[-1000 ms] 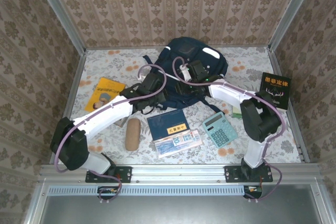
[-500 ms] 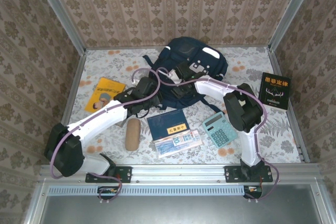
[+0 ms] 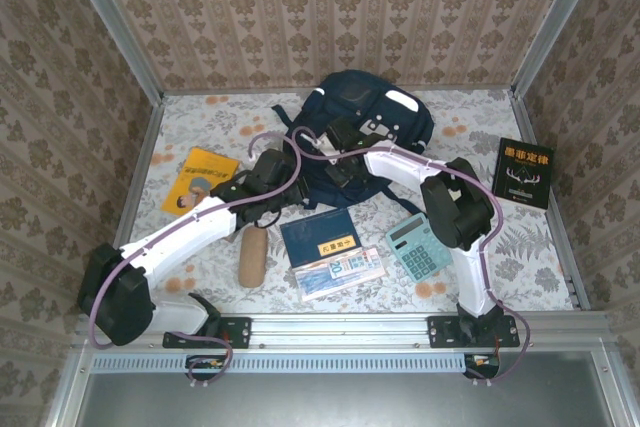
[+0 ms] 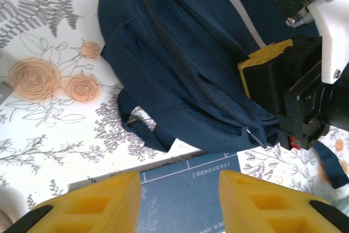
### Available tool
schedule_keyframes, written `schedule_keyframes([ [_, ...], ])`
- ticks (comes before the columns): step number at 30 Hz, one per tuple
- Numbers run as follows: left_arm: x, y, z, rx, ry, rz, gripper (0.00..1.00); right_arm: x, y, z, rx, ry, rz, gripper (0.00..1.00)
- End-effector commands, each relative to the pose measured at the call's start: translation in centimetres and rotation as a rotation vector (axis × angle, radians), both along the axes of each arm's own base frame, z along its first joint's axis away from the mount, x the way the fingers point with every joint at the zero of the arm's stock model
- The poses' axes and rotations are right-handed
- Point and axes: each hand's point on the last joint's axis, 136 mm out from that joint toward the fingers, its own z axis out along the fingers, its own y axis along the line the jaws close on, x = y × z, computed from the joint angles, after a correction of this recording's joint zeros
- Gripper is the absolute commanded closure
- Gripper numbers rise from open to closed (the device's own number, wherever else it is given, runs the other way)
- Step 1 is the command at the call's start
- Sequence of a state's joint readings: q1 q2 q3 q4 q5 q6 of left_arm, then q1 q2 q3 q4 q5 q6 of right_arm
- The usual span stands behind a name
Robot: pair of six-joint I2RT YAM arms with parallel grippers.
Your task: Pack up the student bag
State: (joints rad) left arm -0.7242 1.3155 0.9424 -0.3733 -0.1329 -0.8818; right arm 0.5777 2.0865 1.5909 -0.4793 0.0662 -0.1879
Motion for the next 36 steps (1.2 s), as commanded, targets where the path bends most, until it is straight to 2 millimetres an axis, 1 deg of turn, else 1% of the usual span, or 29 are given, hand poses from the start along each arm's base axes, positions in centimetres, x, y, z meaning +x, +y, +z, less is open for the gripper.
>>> schedule_keyframes([
  [1,0.4,-1.7,0.7,-0.021,-0.054,-0.08,0.58,-0.6,0.3,5.8,0.126,0.001,-0.06,1.0],
  [4,0.4,-3.7,1.0,-0.02,-0.091,-0.148,0.6,-0.2,0.3,8.6,0.196,0.015,-0.085,1.0],
  [7,0.4,-5.5,1.1,0.006,-0.123,-0.205,0.6,0.2,0.0,10.3,0.257,0.042,-0.124,1.0],
  [14,0.7,-8.1,0.1,0.031,-0.165,-0.269,0.64,0.6,-0.6,12.9,0.367,0.08,-0.179,1.0],
  [16,0.8,-8.9,-0.2,0.039,-0.171,-0.285,0.66,0.9,-0.8,13.2,0.403,0.093,-0.203,1.0],
  [19,0.6,-10.2,-0.7,0.057,-0.18,-0.298,0.66,1.3,-1.3,13.5,0.449,0.12,-0.252,1.0],
  [23,0.2,-11.5,-2.1,0.107,-0.187,-0.303,0.66,1.7,-1.6,13.6,0.512,0.158,-0.302,1.0],
  [25,0.1,-12.2,-2.9,0.13,-0.183,-0.298,0.68,1.8,-1.7,13.6,0.533,0.17,-0.316,1.0],
  [31,0.4,-12.8,-4.9,0.193,-0.158,-0.256,0.65,1.8,-1.5,13.8,0.563,0.184,-0.325,1.0],
  [36,1.5,-12.2,-5.5,0.271,-0.161,-0.203,0.63,1.6,-1.1,13.7,0.58,0.204,-0.313,1.0],
])
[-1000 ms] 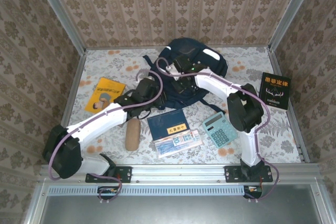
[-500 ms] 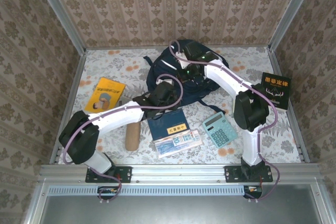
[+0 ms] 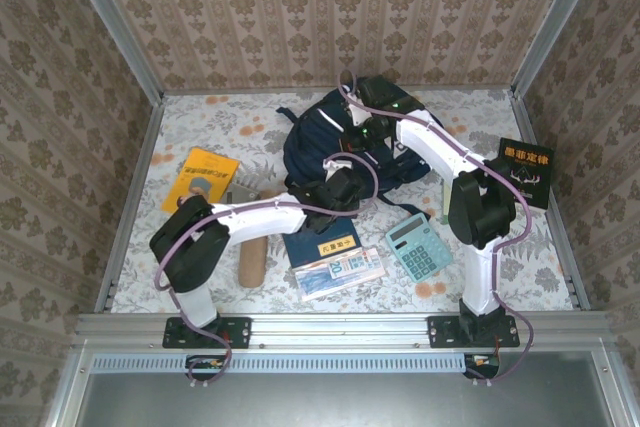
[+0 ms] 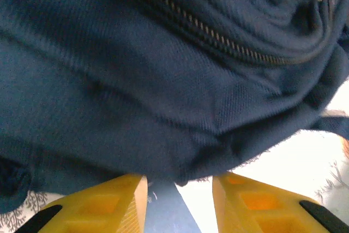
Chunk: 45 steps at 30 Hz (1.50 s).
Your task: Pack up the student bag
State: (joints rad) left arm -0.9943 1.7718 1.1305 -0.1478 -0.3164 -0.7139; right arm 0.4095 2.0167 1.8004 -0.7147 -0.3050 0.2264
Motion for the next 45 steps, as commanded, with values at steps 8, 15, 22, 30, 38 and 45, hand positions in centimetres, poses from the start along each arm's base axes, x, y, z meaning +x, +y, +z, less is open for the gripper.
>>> schedule_keyframes([
  [8,1.7,2.4,-0.9,0.178,-0.048,0.106,0.64,0.2,1.4,4.2,0.125,-0.05,0.007,1.0],
  [15,2.8,4.1,-1.4,0.253,-0.066,0.132,0.93,0.1,1.5,4.1,0.131,-0.045,0.022,1.0],
  [22,3.7,7.7,1.3,0.318,-0.118,0.167,1.0,-0.2,1.3,3.4,0.108,-0.036,0.046,1.0],
  [30,5.4,13.6,3.7,0.35,-0.107,0.244,1.0,-0.8,0.8,1.9,0.076,-0.007,0.067,1.0],
  [38,7.3,14.9,4.0,0.283,-0.09,0.205,1.0,-0.8,0.9,1.2,0.073,0.003,0.078,1.0],
  [45,7.2,12.3,4.3,0.166,-0.091,0.08,1.0,-1.3,0.5,3.6,0.107,-0.109,0.065,0.6],
])
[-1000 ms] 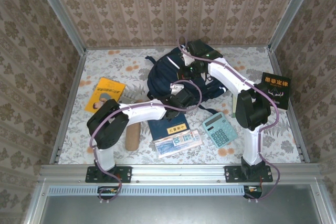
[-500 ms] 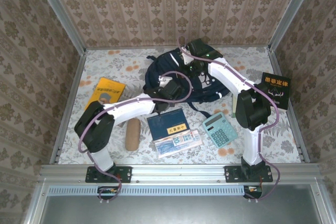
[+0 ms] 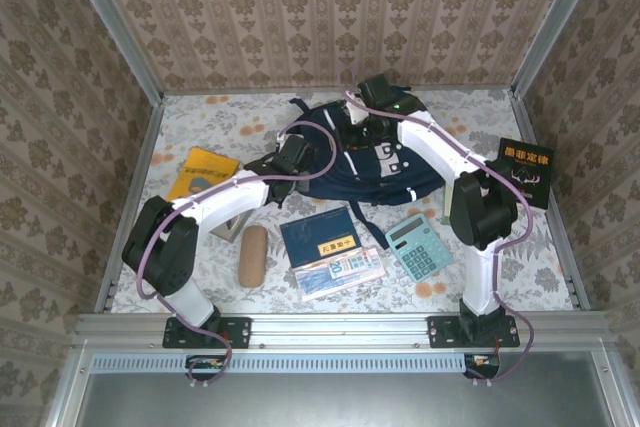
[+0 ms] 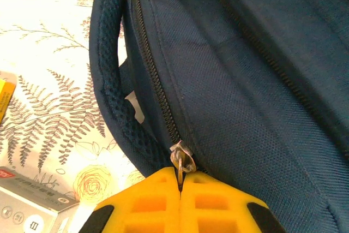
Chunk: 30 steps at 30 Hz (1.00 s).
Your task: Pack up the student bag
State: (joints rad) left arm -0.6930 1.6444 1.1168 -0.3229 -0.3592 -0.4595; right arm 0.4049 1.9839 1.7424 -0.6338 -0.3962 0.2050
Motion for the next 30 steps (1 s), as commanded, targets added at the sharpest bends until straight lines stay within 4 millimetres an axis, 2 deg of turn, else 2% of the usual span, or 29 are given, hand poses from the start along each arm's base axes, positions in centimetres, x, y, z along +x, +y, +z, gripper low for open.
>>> schedule_keyframes([
  [1,0.3,-1.3,2.2,-0.076,-0.051,-0.083,1.0,-1.3,-0.6,3.3,0.043,-0.112,0.003,0.59],
  [5,0.0,-2.0,3.4,-0.143,-0.042,-0.129,1.0,-4.3,0.3,2.5,0.036,-0.206,0.052,0.59],
  [9,-0.6,-2.7,4.7,-0.207,-0.037,-0.181,1.0,-8.2,2.4,-0.8,-0.074,-0.258,0.154,0.58],
  [11,-0.9,-2.7,5.2,-0.223,-0.033,-0.189,1.0,-9.2,3.4,-2.4,-0.095,-0.258,0.181,0.56],
  [13,-1.2,-2.7,5.6,-0.243,-0.026,-0.201,1.0,-9.3,4.1,-3.7,-0.123,-0.257,0.184,0.56],
  [19,-2.1,-2.2,5.7,-0.256,-0.017,-0.209,1.0,-7.6,5.6,-4.7,-0.216,-0.327,0.151,0.53],
  [22,-2.3,-1.9,5.6,-0.257,-0.013,-0.204,1.0,-7.2,5.7,-4.2,-0.225,-0.357,0.134,0.54],
  [27,-2.4,-1.7,5.1,-0.263,-0.002,-0.198,1.0,-7.9,4.7,-2.2,-0.21,-0.404,0.114,0.54],
  [30,-2.4,-1.6,4.7,-0.266,0.004,-0.193,1.0,-7.9,4.5,-2.9,-0.244,-0.396,0.132,0.52],
])
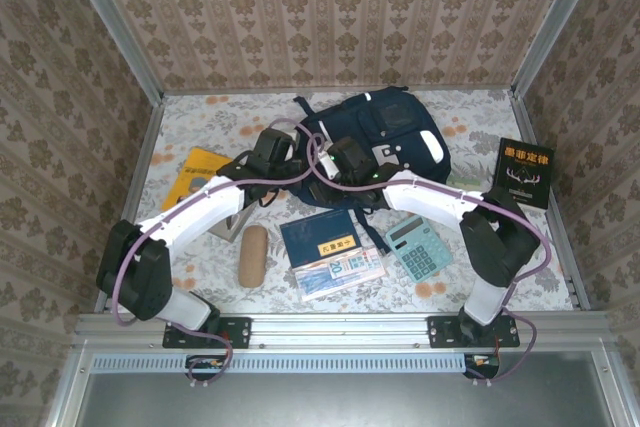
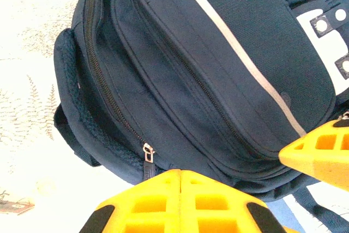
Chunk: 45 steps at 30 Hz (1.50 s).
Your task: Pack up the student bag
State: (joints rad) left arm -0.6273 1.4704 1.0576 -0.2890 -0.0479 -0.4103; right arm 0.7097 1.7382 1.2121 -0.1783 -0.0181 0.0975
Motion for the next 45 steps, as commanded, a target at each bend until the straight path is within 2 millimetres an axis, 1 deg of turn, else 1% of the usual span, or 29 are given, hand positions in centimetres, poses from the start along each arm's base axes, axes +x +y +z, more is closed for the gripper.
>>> schedule_keyframes([
  [1,-0.3,0.0,0.3,-0.024,-0.01,-0.015,1.0,0.4,-0.8,0.3,-0.051,-0.036,-0.012,0.52],
  [3,-0.2,0.4,-0.1,-0.022,0.004,-0.001,1.0,0.5,-0.9,-0.3,-0.047,-0.022,-0.033,0.51],
  [5,0.0,1.3,-0.6,-0.024,0.029,0.036,1.0,0.6,-1.1,-0.2,-0.024,-0.019,-0.071,0.51],
  [7,0.2,2.3,-1.1,-0.048,0.054,0.067,1.0,0.1,-0.6,-0.6,-0.026,-0.008,-0.047,0.5],
  [8,0.2,2.7,-1.2,-0.062,0.063,0.076,0.97,0.0,-0.4,-1.0,-0.048,-0.009,-0.038,0.5],
  [10,0.2,3.6,-1.2,-0.088,0.07,0.103,0.84,-0.2,0.0,-2.3,-0.108,-0.003,-0.01,0.49],
  [13,0.2,4.9,-1.3,-0.09,0.073,0.14,0.74,0.4,0.3,-3.5,-0.156,-0.011,0.0,0.48],
  [17,0.0,5.8,-1.5,-0.095,0.085,0.166,0.69,1.3,1.0,-4.9,-0.199,-0.018,0.005,0.48],
  [19,-0.3,5.9,-1.5,-0.112,0.094,0.172,0.64,1.7,1.1,-5.8,-0.231,-0.023,0.004,0.48],
  [20,-0.4,5.7,-1.5,-0.123,0.1,0.17,0.64,1.9,1.2,-6.1,-0.244,-0.027,0.006,0.48],
  [21,-0.1,6.6,-1.5,-0.136,0.105,0.198,0.64,2.1,1.3,-6.5,-0.254,-0.029,0.008,0.48],
  [22,-0.1,6.8,-1.4,-0.147,0.108,0.204,0.64,2.3,1.3,-6.9,-0.271,-0.033,0.007,0.51],
  [23,-0.2,6.8,-1.3,-0.155,0.113,0.21,0.64,2.5,1.1,-7.0,-0.287,-0.038,-0.003,0.58],
  [24,-0.3,6.8,-1.3,-0.163,0.119,0.21,0.64,2.6,1.0,-7.1,-0.301,-0.039,-0.009,0.68],
  [26,-0.4,6.7,-1.1,-0.172,0.123,0.21,0.64,2.6,1.0,-6.6,-0.295,-0.052,-0.002,0.88],
  [27,-0.4,6.7,-1.1,-0.173,0.124,0.209,0.64,2.5,0.9,-5.9,-0.284,-0.063,-0.003,0.97],
  [28,-0.5,6.7,-1.2,-0.174,0.127,0.207,0.64,2.4,0.8,-5.1,-0.272,-0.075,-0.004,1.0],
  [31,-0.5,6.4,-1.2,-0.178,0.13,0.194,0.64,1.9,0.5,-3.0,-0.234,-0.097,0.011,1.0],
  [37,-0.6,5.2,-0.9,-0.158,0.108,0.123,0.64,1.0,0.1,1.3,-0.148,-0.111,0.05,1.0],
  [39,-1.2,3.7,-0.8,-0.145,0.104,0.066,0.64,0.8,-0.1,2.2,-0.129,-0.109,0.059,1.0],
  [45,-1.2,1.6,-0.9,-0.08,0.067,-0.026,0.63,0.7,-0.5,3.2,-0.098,-0.083,0.054,1.0],
])
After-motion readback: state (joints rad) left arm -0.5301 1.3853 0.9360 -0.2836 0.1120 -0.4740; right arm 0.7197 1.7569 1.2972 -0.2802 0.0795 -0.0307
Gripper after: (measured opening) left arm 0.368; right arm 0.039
